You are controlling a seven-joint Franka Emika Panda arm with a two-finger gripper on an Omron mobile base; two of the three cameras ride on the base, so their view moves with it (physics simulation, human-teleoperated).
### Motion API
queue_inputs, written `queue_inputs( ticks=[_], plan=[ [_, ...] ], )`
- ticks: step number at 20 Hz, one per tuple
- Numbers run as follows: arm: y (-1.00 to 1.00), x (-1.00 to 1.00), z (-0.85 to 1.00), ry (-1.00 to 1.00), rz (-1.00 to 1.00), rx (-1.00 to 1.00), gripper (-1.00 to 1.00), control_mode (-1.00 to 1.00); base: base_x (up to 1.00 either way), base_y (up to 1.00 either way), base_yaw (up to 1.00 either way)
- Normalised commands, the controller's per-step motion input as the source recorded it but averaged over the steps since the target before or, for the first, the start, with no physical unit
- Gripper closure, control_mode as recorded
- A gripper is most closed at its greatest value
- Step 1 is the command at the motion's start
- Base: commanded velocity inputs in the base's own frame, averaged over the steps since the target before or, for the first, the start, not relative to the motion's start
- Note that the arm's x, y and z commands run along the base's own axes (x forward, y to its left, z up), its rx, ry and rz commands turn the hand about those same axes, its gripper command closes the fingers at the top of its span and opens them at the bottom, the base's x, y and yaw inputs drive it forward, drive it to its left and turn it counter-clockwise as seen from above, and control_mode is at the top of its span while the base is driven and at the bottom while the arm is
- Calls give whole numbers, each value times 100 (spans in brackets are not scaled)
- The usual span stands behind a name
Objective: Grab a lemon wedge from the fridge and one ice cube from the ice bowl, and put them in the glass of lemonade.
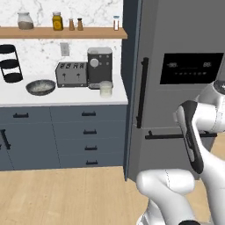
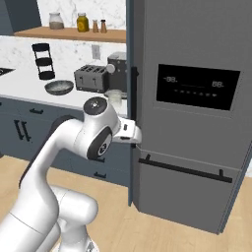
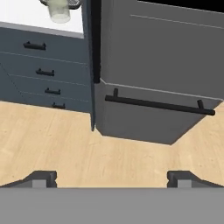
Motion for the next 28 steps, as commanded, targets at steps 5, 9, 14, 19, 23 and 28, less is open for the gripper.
queue_inputs(
  ticks=[5,9,14,19,23,28],
  plan=[
    [69,80,36,-17,-12,-9,-100,-100,0,0,0],
    [64,93,28,-7,-18,-3,-100,-100,0,0,0],
    [15,82,11,-1,-5,0,-100,-100,0,0,0],
    [-29,63,-5,0,7,0,-100,-100,0,0,0],
    [-10,74,-6,-2,7,0,-100,-100,0,0,0],
    [0,83,-2,-1,2,0,-100,-100,0,0,0]
  ],
)
